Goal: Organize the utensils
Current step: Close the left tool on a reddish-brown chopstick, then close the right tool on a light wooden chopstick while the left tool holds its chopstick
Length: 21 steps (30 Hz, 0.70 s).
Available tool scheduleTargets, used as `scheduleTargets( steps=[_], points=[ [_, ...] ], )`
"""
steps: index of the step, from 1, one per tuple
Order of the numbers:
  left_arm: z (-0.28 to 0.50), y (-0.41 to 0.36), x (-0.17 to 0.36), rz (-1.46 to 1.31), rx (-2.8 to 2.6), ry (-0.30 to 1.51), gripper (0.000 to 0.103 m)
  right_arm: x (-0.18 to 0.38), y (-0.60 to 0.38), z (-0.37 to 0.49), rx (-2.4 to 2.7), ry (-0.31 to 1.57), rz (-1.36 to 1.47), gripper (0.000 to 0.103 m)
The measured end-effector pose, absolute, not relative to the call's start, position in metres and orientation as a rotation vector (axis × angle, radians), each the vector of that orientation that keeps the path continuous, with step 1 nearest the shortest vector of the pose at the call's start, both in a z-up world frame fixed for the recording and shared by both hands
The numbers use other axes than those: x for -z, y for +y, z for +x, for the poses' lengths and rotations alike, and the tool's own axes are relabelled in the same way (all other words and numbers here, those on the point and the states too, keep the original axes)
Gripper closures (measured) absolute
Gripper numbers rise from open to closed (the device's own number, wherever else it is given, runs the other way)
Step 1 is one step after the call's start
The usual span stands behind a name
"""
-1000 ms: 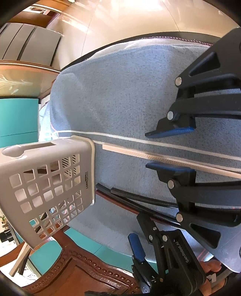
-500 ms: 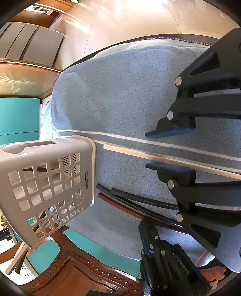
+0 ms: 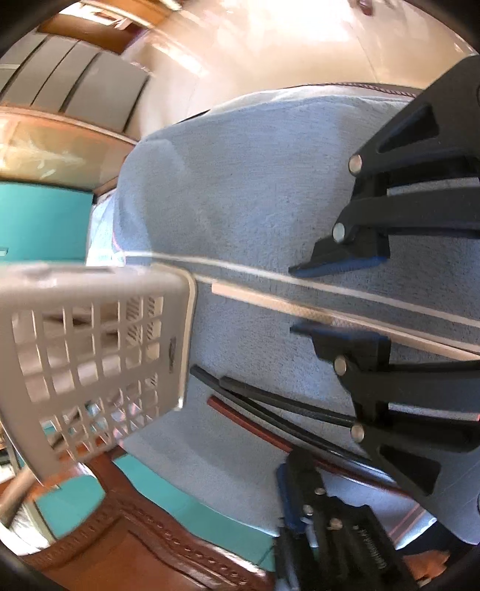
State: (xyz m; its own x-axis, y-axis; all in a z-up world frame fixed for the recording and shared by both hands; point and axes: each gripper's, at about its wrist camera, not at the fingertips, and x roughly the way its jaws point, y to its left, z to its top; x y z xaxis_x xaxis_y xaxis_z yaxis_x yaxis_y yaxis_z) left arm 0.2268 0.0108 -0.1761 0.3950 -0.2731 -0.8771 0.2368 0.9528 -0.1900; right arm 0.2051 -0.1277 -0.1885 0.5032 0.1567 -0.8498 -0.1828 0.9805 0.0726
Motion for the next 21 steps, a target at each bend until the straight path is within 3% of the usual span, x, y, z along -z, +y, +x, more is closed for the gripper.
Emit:
scheduleTargets(
  steps=[3,7,16,21],
  points=[
    [0.229,0.014,0.176,-0.039,0.304,1.113,0.081,0.188,-0.127,0.204,-0.278,1.056,0.009,0.095],
    [0.231,0.021,0.173,-0.054,0.282,1.104,0.075,0.18,-0.13,0.203,-0.285,1.044,0.001,0.094],
    [0.235,0.016,0.174,-0.015,0.27,1.102,0.073,0.183,-0.128,0.204,-0.238,1.033,-0.023,0.077],
    [0.235,0.008,0.175,0.026,0.258,1.091,0.073,0.187,-0.121,0.199,-0.228,1.024,-0.072,0.075]
  ],
)
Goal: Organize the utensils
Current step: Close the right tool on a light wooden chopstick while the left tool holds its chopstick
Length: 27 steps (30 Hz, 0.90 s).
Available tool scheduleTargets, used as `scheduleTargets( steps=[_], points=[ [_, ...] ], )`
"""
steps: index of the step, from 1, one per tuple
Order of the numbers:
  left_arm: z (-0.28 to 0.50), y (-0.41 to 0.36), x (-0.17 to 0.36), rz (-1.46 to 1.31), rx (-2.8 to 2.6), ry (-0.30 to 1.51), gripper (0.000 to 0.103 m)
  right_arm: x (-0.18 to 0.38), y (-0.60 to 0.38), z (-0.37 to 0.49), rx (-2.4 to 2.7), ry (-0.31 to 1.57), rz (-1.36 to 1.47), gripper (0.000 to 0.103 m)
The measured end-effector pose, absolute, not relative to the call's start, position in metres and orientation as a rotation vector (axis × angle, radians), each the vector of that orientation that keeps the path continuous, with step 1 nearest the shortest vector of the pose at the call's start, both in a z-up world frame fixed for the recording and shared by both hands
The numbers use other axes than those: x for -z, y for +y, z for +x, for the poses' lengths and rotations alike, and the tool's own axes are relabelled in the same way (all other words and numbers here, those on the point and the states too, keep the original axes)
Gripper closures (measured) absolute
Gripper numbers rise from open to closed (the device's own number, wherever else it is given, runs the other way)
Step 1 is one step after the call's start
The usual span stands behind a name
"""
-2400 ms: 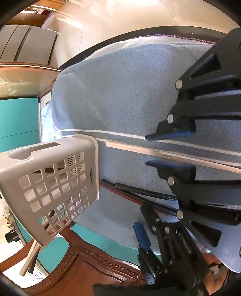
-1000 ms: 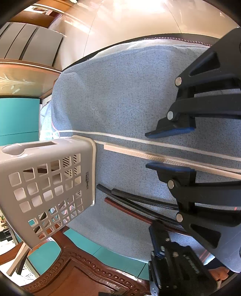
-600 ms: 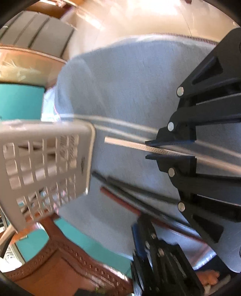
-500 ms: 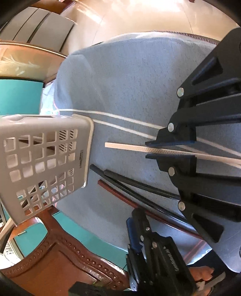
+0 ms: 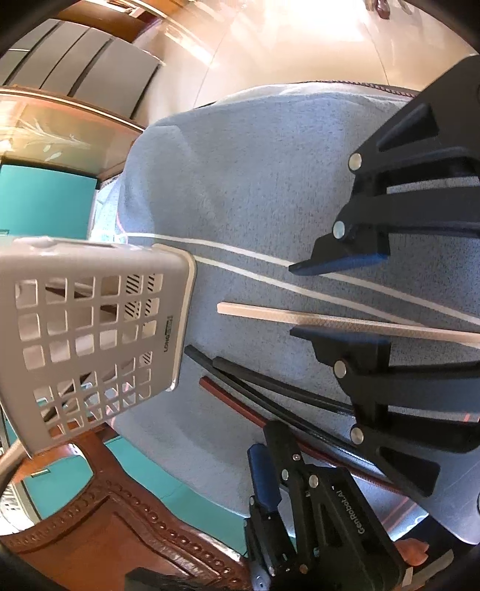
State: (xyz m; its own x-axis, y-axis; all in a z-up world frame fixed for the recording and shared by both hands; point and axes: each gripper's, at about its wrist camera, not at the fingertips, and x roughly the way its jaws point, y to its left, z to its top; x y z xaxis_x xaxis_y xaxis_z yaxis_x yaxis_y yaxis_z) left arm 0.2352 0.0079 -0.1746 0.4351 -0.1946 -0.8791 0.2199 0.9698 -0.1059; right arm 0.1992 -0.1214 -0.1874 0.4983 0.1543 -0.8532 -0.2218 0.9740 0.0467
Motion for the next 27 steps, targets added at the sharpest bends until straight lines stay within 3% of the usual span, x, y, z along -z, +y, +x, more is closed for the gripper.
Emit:
scheduleTargets(
  steps=[8,14,23,24,26,27],
  points=[
    [0.231,-0.004,0.177,0.074,0.245,1.077,0.073,0.193,-0.105,0.194,-0.202,1.014,-0.143,0.074],
    [0.227,-0.013,0.177,0.111,0.24,1.067,0.072,0.193,-0.101,0.191,-0.179,1.013,-0.15,0.062],
    [0.227,-0.018,0.178,0.127,0.233,1.061,0.063,0.194,-0.107,0.199,-0.187,1.013,-0.134,0.061],
    [0.227,-0.017,0.178,0.125,0.236,1.06,0.063,0.194,-0.107,0.2,-0.198,1.011,-0.129,0.066],
    [0.228,-0.016,0.178,0.111,0.243,1.062,0.068,0.193,-0.108,0.2,-0.224,1.013,-0.107,0.09],
    [0.228,-0.016,0.178,0.11,0.243,1.06,0.08,0.193,-0.111,0.202,-0.233,1.02,-0.084,0.095]
  ],
)
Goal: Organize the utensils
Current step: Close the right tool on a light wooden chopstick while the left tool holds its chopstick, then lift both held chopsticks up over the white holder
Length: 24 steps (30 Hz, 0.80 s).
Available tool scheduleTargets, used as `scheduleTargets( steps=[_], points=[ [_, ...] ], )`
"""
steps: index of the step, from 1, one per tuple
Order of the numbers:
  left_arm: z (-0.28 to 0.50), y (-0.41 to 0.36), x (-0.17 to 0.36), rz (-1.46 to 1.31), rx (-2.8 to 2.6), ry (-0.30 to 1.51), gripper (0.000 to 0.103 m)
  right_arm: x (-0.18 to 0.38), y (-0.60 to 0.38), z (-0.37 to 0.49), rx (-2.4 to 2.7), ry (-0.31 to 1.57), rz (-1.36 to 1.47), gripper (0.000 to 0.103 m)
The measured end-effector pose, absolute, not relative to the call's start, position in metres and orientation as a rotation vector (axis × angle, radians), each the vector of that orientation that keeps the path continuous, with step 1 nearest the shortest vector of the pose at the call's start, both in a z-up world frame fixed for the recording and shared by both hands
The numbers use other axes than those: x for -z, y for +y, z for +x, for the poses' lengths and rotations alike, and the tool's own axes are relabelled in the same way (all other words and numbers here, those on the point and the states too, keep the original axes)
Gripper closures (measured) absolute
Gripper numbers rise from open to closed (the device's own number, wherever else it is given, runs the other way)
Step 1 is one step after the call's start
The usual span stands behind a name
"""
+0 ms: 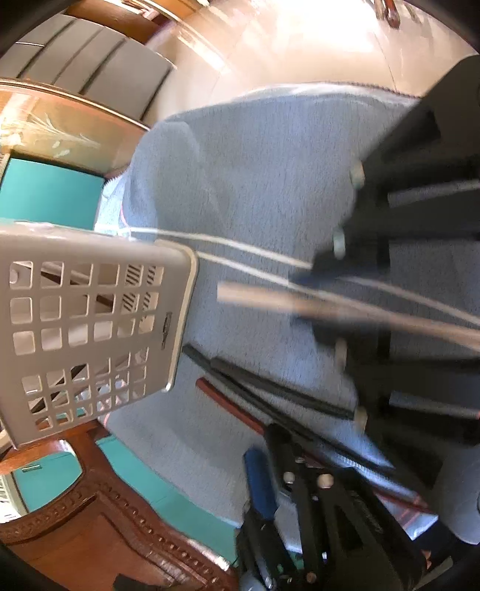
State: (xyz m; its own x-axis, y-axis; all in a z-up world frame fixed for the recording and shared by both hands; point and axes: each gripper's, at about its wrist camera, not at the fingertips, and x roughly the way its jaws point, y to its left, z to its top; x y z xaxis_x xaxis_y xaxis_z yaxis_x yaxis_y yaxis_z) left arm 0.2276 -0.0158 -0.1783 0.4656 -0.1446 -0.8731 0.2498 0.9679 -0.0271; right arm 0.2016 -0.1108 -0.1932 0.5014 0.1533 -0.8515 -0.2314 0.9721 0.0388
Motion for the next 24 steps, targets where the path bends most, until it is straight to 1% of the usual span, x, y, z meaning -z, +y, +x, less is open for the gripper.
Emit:
scheduleTargets(
  steps=[1,2,6,9,15,19,24],
  points=[
    [0.228,-0.015,0.178,0.096,0.25,1.061,0.093,0.192,-0.112,0.202,-0.239,1.022,-0.067,0.096],
    [0.229,-0.014,0.177,0.084,0.253,1.063,0.095,0.191,-0.114,0.203,-0.246,1.021,-0.048,0.096],
    [0.228,-0.004,0.167,0.033,0.253,1.019,0.096,0.17,-0.124,0.199,-0.266,0.958,-0.006,0.097],
    [0.219,0.006,0.14,-0.012,0.273,0.933,0.096,0.135,-0.134,0.186,-0.323,0.871,0.03,0.097],
    [0.178,0.021,0.076,-0.06,0.338,0.727,0.096,0.061,-0.161,0.14,-0.398,0.668,0.071,0.097],
    [0.153,0.029,0.034,-0.081,0.354,0.606,0.096,0.028,-0.179,0.126,-0.413,0.59,0.125,0.097],
    [0.166,0.029,-0.021,-0.09,0.35,0.495,0.096,-0.027,-0.187,0.13,-0.39,0.445,0.188,0.097]
  ],
)
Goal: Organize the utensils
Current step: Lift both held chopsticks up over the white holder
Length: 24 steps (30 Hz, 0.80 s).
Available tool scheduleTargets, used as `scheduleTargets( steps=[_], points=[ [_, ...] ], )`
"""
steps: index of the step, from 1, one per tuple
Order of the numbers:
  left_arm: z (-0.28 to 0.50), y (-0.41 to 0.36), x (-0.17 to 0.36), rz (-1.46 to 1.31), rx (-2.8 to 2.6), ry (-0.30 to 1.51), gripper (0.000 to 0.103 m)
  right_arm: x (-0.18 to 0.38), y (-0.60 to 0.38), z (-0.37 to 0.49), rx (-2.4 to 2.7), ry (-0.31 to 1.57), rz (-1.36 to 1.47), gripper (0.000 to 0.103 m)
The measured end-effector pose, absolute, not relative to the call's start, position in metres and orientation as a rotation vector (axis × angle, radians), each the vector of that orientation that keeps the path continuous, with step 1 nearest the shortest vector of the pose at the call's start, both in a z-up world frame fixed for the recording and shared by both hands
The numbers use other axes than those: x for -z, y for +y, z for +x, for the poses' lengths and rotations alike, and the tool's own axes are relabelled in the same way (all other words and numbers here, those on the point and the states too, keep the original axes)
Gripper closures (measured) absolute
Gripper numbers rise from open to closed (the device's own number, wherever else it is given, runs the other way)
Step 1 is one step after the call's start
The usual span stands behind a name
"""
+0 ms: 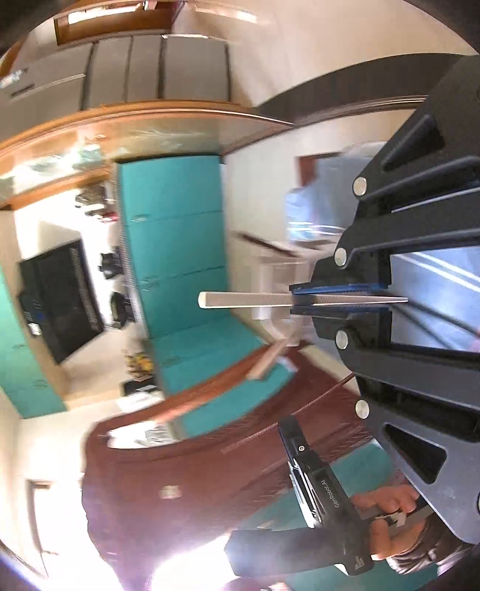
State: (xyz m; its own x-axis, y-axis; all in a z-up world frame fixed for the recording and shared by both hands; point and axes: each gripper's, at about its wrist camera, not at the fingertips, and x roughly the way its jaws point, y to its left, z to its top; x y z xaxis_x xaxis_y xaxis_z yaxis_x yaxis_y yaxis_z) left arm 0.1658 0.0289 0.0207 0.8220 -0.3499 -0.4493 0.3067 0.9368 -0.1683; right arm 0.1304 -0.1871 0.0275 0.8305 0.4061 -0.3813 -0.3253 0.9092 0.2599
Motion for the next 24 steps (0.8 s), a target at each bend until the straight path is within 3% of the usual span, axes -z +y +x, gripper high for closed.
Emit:
scheduleTargets(
  steps=[6,9,24],
  points=[
    [0.191,0.046,-0.08,-0.223,0.288,0.284,0.096,-0.073,-0.19,0.139,-0.33,0.25,0.235,0.097],
    [0.21,0.049,-0.08,-0.26,0.21,0.193,0.096,-0.077,-0.187,0.148,-0.272,0.162,0.251,0.097],
    [0.243,0.019,-0.021,-0.124,0.113,0.285,0.096,-0.017,-0.159,0.19,-0.222,0.249,0.147,0.097]
  ],
)
